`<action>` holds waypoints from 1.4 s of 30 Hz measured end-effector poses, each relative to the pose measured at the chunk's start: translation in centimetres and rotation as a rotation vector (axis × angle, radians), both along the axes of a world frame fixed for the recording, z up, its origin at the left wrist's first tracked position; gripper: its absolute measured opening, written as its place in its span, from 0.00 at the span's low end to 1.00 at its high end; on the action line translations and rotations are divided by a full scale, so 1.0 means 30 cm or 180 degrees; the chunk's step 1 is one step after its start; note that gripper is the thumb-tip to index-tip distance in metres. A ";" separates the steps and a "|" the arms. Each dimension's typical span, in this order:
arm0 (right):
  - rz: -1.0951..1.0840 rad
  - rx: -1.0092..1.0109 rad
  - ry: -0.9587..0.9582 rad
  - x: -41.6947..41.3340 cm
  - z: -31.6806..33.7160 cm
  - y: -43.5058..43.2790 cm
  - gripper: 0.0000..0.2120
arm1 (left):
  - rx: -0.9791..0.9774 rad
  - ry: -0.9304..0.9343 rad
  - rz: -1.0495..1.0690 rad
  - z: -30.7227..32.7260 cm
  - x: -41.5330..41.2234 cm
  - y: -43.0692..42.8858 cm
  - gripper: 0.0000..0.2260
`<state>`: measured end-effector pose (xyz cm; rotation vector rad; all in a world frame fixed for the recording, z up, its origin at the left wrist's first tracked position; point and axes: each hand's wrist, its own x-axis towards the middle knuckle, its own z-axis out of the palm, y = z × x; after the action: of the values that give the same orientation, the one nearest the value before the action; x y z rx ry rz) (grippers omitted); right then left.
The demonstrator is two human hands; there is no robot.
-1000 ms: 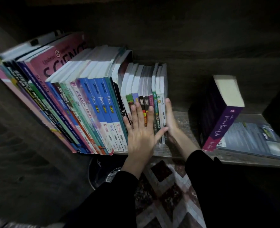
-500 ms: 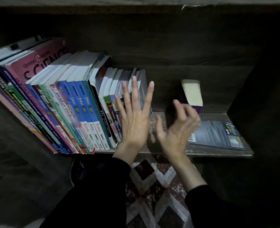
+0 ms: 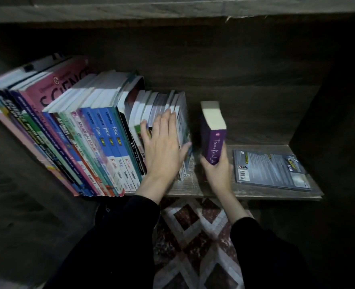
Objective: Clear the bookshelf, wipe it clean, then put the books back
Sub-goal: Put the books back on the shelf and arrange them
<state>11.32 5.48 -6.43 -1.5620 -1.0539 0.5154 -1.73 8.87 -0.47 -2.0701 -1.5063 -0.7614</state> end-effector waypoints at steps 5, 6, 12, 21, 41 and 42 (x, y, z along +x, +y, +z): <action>0.0873 -0.0064 0.0369 -0.064 -0.002 0.074 0.40 | -0.0010 -0.0081 -0.0149 0.010 -0.024 -0.003 0.44; 0.1073 -0.0149 0.0512 -0.056 -0.002 0.081 0.42 | -0.0009 -0.0046 -0.0161 0.008 -0.027 -0.001 0.43; 0.1443 -0.0307 0.0497 -0.019 -0.013 0.110 0.46 | -0.0113 0.0493 0.0140 -0.005 -0.009 0.003 0.38; -0.0111 -0.0675 -0.0609 0.189 0.012 0.032 0.27 | -0.0268 0.0217 0.0245 -0.002 0.005 0.000 0.38; -0.0977 -0.1805 0.1030 0.406 0.055 0.000 0.12 | -0.0445 0.0029 0.0099 0.016 0.016 -0.021 0.37; -0.0972 -0.1534 0.0986 0.383 0.104 0.027 0.10 | -0.0450 0.0036 0.0105 0.016 0.016 -0.022 0.37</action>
<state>22.81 6.30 -3.32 -1.9427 -0.4582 0.8070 -1.27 8.22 0.02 -2.1413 -1.6261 -0.6464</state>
